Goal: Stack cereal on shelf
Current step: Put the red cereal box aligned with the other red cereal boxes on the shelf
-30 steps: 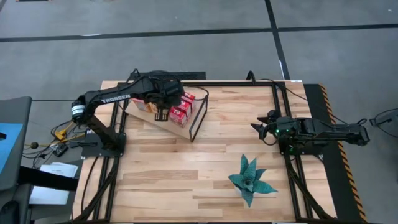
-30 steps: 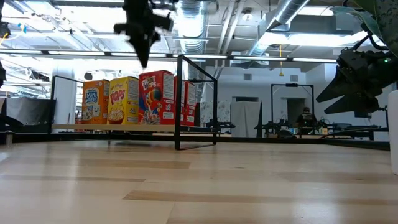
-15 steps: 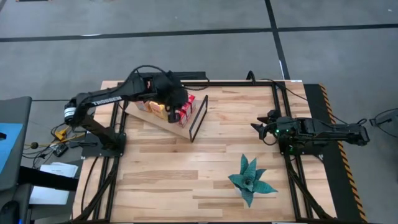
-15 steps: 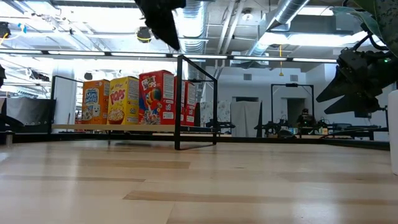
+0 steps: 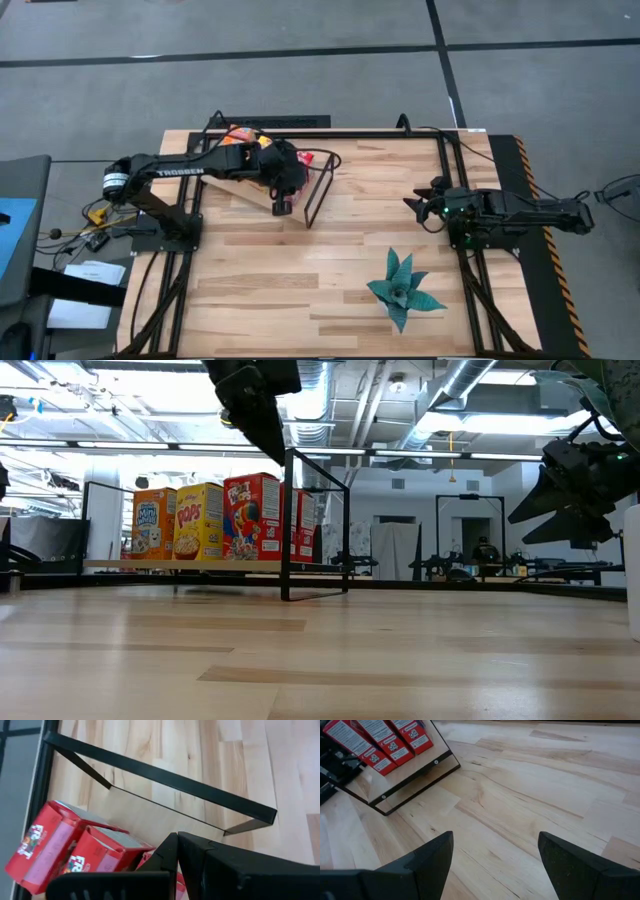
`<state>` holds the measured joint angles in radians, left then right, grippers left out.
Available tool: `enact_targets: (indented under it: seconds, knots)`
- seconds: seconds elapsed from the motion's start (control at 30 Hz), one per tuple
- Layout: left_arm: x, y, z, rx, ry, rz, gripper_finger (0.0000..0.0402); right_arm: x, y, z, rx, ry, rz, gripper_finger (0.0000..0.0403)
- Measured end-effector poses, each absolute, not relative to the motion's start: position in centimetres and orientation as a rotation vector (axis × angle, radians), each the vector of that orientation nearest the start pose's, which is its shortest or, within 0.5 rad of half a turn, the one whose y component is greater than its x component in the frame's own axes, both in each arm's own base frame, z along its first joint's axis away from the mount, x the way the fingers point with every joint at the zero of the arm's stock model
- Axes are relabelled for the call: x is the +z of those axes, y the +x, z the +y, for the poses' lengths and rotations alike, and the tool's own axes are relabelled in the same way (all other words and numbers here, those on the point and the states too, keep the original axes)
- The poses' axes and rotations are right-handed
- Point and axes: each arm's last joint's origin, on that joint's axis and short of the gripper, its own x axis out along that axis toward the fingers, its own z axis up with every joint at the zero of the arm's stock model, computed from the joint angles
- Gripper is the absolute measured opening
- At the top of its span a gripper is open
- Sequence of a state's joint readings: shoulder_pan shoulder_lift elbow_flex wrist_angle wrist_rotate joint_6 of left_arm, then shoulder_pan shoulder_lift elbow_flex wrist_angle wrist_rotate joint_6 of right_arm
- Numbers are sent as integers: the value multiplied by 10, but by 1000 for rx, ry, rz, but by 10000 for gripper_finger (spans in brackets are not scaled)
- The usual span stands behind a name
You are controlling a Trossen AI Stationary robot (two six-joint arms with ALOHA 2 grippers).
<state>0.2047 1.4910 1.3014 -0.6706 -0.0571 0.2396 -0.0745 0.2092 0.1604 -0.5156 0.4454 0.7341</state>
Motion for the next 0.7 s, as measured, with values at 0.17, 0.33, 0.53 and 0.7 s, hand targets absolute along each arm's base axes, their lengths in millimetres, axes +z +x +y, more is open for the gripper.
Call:
enact_targets:
  seconds: [0.17, 0.33, 0.53, 0.7]
  knots:
    - [306, 308, 62, 135, 179, 886, 0, 156, 88, -19, -684, 593, 348, 317]
    - [306, 307, 63, 157, 189, 894, 0, 156, 88, -19, -684, 593, 348, 317]
    - [293, 304, 62, 149, 188, 938, 0, 156, 88, -19, -684, 593, 348, 317]
    - [292, 304, 62, 184, 206, 942, 0, 156, 88, -19, -684, 593, 348, 317]
